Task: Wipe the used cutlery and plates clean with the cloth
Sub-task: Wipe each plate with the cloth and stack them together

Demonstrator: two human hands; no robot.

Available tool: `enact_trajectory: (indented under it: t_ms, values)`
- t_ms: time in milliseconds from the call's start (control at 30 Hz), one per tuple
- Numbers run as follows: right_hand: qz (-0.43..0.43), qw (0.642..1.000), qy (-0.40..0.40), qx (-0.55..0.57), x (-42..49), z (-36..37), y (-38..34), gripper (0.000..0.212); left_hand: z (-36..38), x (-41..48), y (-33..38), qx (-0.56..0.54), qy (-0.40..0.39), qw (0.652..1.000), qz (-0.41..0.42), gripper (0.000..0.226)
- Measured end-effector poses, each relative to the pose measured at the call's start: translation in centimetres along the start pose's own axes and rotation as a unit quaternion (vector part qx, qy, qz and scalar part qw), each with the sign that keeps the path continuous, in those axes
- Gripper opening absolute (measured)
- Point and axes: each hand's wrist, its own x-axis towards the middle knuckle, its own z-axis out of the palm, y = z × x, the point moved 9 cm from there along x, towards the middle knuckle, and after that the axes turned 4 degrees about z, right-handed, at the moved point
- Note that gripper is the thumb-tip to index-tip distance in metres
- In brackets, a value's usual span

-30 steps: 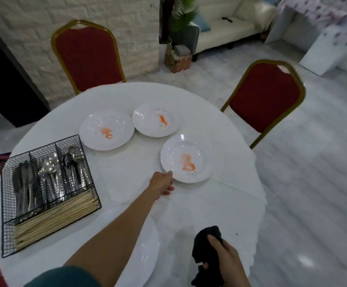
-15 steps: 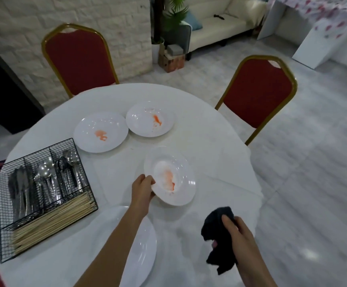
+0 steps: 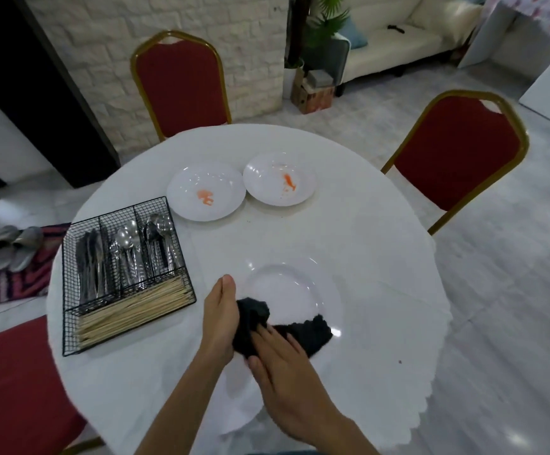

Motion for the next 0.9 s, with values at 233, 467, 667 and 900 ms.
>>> enact_trajectory:
  t_ms: [233,467,667,900]
  values:
    - [-0.053,0.992,0.057,-0.097,-0.9,-2.2,-0.8,0.044,0.0,-0.9,2.4,0.027,-0.019,0.999,0.041,0.031]
    - [0.137,0.965,0.108,-0.198,1.9,-6.7,5.6,0.059,1.3,-1.2,4.2,0.082,-0.044,0.989,0.113,0.041]
    - [0.026,0.971,0.095,-0.216,-2.1,-3.9,-0.6,0.007,1.0,-0.5,4.8,0.072,-0.037,0.991,0.11,0.04]
    - [0.074,0.98,0.167,-0.079,2.5,-9.2,1.6,0.016,3.7,-3.5,3.0,0.124,-0.116,0.975,0.141,0.041]
